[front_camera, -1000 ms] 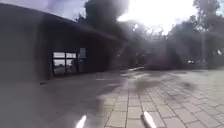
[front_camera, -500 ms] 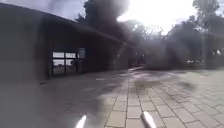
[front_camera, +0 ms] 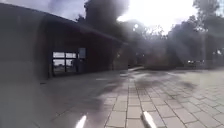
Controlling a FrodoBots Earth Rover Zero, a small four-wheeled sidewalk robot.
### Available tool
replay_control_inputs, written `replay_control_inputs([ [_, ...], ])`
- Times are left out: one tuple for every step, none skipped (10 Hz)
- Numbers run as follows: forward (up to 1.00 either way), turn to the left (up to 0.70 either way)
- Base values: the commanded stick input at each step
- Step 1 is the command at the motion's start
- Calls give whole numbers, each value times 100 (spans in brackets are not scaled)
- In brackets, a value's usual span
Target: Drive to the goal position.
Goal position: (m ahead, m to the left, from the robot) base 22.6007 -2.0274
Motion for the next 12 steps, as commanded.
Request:
replay_control_inputs([
  [0, -70],
  [0, -70],
  [0, -70],
  [0, -70],
  [0, -70],
  [0, -70],
  [0, -70],
  [0, -70],
  [0, -70],
  [0, -70],
  [0, -70],
  [0, -70],
])
